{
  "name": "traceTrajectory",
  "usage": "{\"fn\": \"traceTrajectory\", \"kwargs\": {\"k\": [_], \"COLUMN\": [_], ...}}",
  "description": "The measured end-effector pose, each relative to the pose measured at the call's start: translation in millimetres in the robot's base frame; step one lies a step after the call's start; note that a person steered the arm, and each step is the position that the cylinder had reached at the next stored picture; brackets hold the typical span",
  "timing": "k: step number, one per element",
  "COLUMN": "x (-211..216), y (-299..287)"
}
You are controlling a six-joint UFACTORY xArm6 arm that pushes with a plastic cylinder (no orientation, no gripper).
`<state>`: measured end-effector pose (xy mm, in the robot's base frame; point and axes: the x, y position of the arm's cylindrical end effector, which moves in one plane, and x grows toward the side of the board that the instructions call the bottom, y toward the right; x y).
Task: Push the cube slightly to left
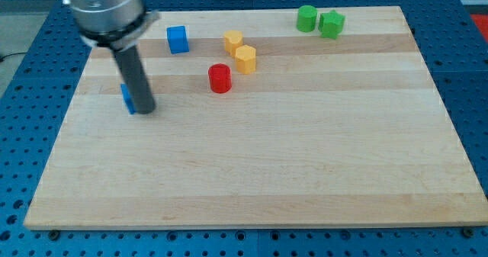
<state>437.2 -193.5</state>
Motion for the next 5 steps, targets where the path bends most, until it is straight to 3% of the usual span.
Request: {"fn": "traceTrajectory", "kwargs": {"k": [1, 3, 5], "x": [0, -80, -123], "y": [-27, 56, 123]}}
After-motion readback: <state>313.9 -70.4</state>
